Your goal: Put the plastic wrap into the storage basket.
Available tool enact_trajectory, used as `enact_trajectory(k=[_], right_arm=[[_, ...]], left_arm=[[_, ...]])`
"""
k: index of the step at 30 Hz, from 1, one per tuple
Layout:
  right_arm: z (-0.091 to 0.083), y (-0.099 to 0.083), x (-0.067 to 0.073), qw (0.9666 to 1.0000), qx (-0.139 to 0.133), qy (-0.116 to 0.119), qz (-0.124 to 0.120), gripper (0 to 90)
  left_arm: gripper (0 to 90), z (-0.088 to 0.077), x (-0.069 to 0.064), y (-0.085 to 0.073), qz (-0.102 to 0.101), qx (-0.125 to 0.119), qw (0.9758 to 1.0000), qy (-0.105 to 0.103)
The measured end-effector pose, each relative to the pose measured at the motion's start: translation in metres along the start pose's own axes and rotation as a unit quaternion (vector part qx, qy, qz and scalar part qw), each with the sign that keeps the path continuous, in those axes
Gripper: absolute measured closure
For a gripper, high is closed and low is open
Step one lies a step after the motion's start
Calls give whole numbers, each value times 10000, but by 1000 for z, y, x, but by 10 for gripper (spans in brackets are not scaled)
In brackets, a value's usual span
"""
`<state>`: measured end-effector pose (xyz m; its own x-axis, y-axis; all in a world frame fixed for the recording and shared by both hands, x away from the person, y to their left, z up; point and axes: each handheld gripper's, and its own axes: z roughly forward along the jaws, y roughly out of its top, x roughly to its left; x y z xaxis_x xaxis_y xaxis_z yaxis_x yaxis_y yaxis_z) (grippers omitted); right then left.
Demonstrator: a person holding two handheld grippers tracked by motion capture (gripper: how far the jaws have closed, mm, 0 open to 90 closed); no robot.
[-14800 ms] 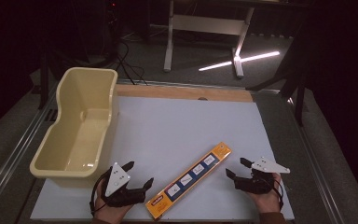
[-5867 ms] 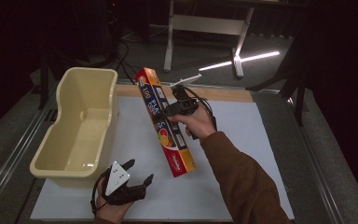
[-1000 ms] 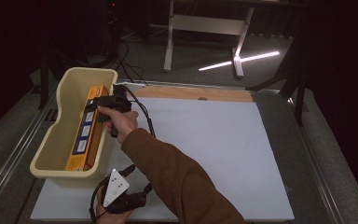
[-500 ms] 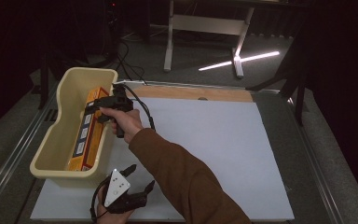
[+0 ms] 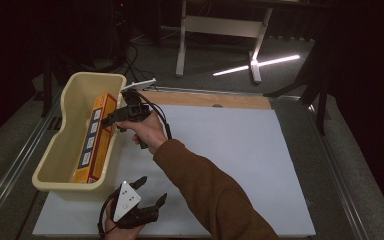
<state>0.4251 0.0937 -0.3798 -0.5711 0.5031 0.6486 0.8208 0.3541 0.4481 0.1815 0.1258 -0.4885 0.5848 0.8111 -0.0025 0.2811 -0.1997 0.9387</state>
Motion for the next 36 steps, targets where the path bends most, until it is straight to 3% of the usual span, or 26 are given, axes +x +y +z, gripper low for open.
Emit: enact_trajectory(k=[2, 7, 15, 22, 26, 31, 36], right_arm=[[-4, -3, 0, 9997, -22, -150, -200, 393], [-17, -13, -4, 9984, -119, -251, -492, 392], [-46, -31, -25, 9952, -429, -450, -749, 392], [-71, -54, -41, 9897, -675, -664, -1077, 380], [-85, -76, -52, 9849, -722, -801, -1353, 379], [-103, -106, -69, 9747, -942, -1287, -1569, 372], [-119, -137, -81, 9607, -1193, -1617, -1914, 340]], left_arm=[[218, 0, 0, 0, -2, -16, 10000, 3], [218, 0, -1, 0, 40, -8, 10000, 1], [218, 0, -1, 1, 16, -18, 10000, 12], [218, 0, 2, 1, -10, -15, 10000, 35], [219, -1, 3, 2, -23, -15, 10000, 73], [219, -1, 5, 2, -46, 3, 9999, 102], [219, 0, 7, 2, -54, 27, 9999, 131]])
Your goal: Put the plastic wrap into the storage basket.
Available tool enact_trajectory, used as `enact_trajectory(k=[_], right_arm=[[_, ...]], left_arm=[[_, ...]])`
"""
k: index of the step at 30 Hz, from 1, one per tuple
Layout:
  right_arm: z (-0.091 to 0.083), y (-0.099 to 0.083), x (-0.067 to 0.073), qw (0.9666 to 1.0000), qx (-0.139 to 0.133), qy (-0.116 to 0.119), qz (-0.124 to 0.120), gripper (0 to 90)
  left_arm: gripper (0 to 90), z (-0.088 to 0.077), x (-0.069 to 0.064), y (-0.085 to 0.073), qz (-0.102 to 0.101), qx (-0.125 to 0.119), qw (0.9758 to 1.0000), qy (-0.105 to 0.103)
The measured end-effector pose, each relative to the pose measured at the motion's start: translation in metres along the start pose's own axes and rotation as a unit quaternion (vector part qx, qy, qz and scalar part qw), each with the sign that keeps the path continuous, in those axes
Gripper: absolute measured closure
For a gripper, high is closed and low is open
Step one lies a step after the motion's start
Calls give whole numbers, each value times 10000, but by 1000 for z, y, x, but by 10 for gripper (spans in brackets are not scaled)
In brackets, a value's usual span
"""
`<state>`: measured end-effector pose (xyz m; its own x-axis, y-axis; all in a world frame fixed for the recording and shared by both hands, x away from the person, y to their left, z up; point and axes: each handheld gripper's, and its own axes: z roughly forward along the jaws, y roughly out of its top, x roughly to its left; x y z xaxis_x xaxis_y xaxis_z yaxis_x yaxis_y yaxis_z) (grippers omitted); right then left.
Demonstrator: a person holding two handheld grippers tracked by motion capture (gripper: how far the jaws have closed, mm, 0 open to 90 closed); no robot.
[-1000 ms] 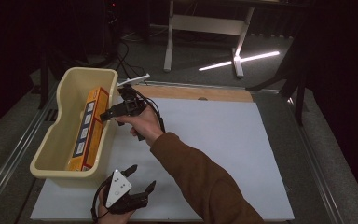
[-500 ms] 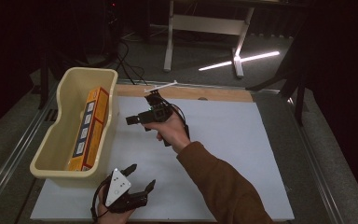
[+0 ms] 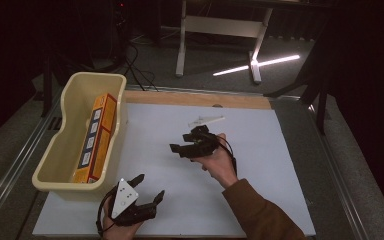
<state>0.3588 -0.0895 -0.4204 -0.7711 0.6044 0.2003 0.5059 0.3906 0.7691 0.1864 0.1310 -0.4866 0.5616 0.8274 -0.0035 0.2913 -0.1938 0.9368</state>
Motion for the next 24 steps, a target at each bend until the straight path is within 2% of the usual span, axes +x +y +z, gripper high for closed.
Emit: enact_trajectory(k=[1, 2, 7, 9, 12, 17, 20, 24], right_arm=[[-5, -9, 0, 9995, -107, -236, -155, 339], [-7, -15, -1, 9991, -131, -323, -224, 335], [-25, -50, -6, 9974, -173, -516, -477, 315], [-33, -65, -10, 9946, -195, -755, -688, 309], [-44, -83, -14, 9910, -174, -941, -932, 300], [-64, -111, -26, 9906, -229, -939, -971, 294], [-75, -125, -33, 9918, -437, -918, -773, 295], [-85, -143, -38, 9919, -560, -942, -648, 295]], left_arm=[[219, 0, 0, 0, -6, 3, 10000, -1], [219, 1, 0, 0, -23, 14, 10000, 7], [219, 1, 2, 0, -25, 36, 10000, 27], [219, 1, 2, 0, -34, 44, 10000, 36], [219, 1, 3, -1, -47, 56, 10000, 61], [219, 2, 4, -1, -40, 83, 9999, 72], [219, 3, 4, -2, -59, 113, 9999, 81], [219, 4, 3, -1, -38, 129, 9999, 90]])
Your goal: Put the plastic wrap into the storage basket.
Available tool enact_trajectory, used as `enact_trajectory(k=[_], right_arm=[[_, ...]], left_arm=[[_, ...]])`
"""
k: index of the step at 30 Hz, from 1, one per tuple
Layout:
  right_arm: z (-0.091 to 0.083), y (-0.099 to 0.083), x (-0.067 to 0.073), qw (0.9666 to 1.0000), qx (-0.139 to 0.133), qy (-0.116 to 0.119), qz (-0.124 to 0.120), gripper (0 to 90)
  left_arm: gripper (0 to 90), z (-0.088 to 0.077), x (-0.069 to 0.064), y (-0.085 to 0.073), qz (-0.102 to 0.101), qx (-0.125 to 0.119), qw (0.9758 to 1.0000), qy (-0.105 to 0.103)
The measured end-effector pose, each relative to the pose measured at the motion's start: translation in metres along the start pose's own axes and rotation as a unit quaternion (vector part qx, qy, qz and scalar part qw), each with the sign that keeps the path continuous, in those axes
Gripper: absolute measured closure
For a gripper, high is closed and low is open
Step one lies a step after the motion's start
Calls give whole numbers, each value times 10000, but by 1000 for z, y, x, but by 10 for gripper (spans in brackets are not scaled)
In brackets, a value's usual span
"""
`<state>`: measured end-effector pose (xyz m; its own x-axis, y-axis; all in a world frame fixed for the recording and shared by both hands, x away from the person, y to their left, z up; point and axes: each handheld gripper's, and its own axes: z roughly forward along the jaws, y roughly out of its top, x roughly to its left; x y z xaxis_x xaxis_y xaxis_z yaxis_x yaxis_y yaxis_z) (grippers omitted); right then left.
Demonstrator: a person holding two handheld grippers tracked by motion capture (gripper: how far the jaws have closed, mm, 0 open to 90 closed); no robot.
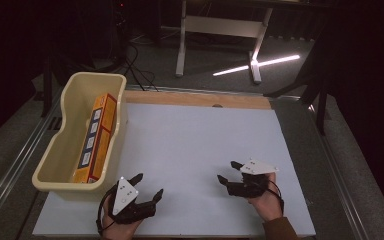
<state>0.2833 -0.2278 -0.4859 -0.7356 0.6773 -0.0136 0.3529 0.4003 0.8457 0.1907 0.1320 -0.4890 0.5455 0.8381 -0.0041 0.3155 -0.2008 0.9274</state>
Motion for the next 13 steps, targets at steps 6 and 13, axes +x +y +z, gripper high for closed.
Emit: enact_trajectory(k=[6, 13], right_arm=[[-20, -19, -5, 9990, -287, -169, 290, 295], [-39, -28, -4, 9968, -594, -431, 317, 287]], left_arm=[[219, 0, 1, 1, 1, -30, 10000, 25], [219, 4, 0, 0, 5, 53, 10000, 38]])
